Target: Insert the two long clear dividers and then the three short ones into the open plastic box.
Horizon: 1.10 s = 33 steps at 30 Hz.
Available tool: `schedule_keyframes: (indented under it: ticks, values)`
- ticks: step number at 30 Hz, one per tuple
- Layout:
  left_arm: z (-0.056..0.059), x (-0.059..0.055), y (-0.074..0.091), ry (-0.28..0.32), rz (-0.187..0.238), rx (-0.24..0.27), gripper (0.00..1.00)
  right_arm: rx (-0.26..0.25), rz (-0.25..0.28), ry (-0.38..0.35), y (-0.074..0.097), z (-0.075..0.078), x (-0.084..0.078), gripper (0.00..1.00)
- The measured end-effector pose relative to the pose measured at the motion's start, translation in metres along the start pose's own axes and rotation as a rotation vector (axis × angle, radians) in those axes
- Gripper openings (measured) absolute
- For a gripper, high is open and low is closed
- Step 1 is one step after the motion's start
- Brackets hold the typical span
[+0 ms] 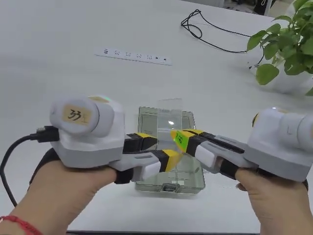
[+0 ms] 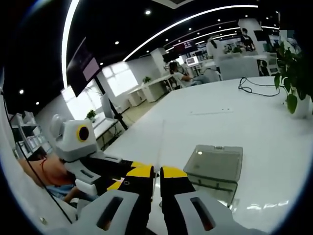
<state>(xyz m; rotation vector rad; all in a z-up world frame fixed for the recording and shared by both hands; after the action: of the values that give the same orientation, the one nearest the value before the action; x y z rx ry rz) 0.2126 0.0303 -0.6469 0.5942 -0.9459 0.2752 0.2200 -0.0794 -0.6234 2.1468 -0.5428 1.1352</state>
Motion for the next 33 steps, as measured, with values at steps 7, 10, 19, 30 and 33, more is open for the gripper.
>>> schedule_keyframes:
  ticks: [7,10,19,30,33]
  values:
    - [-0.008,-0.002,0.004,-0.016,0.004,-0.01,0.45,-0.01,-0.003,0.002,0.003,0.004,0.006,0.06]
    - [-0.013,-0.005,0.009,-0.074,-0.017,-0.005,0.42,-0.028,-0.008,-0.003,0.006,0.009,0.01,0.06]
    - [-0.03,-0.011,0.023,-0.102,-0.017,-0.025,0.56,-0.091,-0.071,-0.018,0.012,0.028,0.011,0.06]
    - [-0.039,-0.024,0.03,-0.218,-0.053,-0.088,0.79,-0.175,-0.187,-0.099,0.011,0.049,0.007,0.06]
    - [-0.041,-0.028,0.03,-0.233,-0.07,-0.103,0.85,-0.208,-0.253,-0.149,0.009,0.055,0.001,0.06]
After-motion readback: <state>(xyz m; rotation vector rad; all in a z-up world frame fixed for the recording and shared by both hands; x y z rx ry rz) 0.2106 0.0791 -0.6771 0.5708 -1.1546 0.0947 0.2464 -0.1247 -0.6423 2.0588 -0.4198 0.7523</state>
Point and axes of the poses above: the centre of the closed fingertips' face, and the gripper's own axes: y roughly backward along the fingers, z roughly to its right, x roughly out of its top, the point moved 7 cm from there along y, roughly backward along the fingers, and after that the axes turned 2 degrees about z, right-handed, at the moved point
